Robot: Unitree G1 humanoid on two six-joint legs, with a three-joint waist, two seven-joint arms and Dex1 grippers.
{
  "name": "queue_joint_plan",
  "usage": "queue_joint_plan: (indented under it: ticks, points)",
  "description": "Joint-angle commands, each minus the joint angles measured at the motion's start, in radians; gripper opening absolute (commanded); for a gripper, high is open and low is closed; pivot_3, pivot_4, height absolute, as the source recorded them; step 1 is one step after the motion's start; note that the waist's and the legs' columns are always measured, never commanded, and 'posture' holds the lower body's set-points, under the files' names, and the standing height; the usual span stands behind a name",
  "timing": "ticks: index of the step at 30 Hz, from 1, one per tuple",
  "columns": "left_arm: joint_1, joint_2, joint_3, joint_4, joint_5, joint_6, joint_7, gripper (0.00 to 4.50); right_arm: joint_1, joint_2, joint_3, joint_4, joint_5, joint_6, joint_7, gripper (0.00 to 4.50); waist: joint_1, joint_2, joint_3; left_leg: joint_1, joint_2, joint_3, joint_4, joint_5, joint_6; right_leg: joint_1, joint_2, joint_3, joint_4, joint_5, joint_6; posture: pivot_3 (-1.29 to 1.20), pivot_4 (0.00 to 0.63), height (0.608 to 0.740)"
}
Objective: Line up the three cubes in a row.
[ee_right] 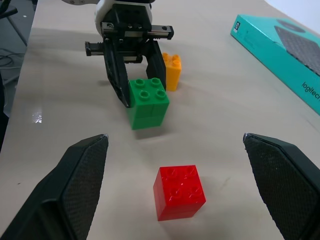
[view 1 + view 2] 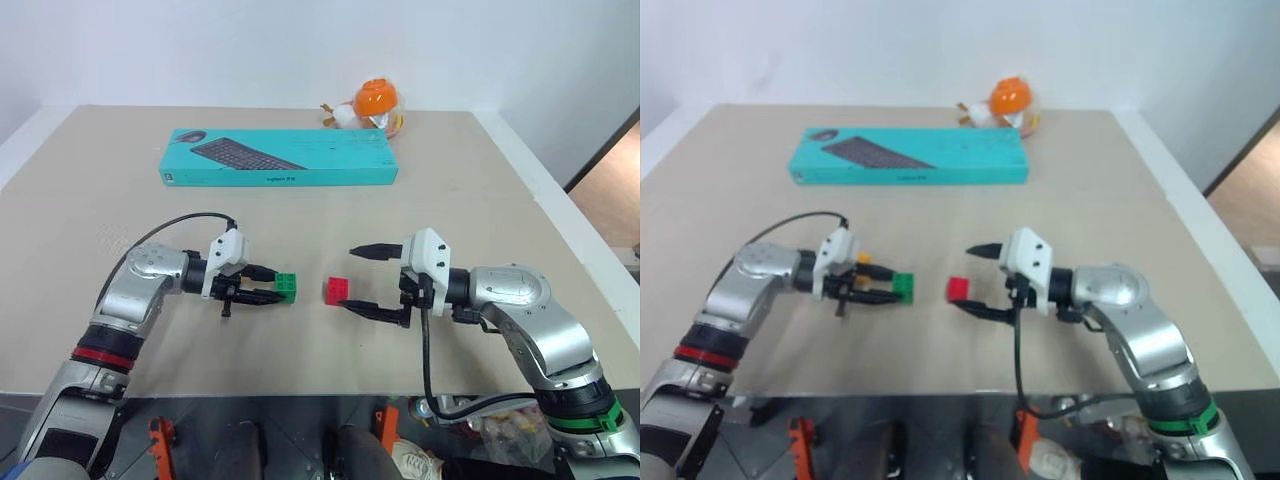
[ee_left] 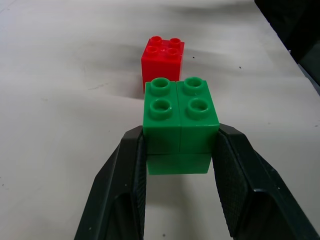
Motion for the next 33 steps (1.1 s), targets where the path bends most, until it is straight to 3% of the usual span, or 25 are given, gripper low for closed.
queue_joint_plan:
  ticks: [1, 33]
  points:
    - [-0.019, -0.004, 0.015, -0.008, 0.013, -0.015, 0.013, 1.30, -0.004, -0.008, -0.029, -0.021, 0.027, -0.009, 0.015, 4.50, 0.000, 0.000, 0.000, 0.000, 0.000, 0.000, 0.000, 0.000, 0.000, 0.000, 0.000, 0.000, 0.000, 0.000, 0.000, 0.00, 0.150, 0.740]
    - [0.028, -0.028, -0.013, -0.050, 0.088, -0.014, 0.098, 1.30, -0.034, 0.000, 0.006, 0.079, -0.022, -0.082, 0.064, 4.50, 0.000, 0.000, 0.000, 0.000, 0.000, 0.000, 0.001, 0.000, 0.000, 0.000, 0.000, 0.000, 0.000, 0.001, 0.001, 0.00, 0.150, 0.740]
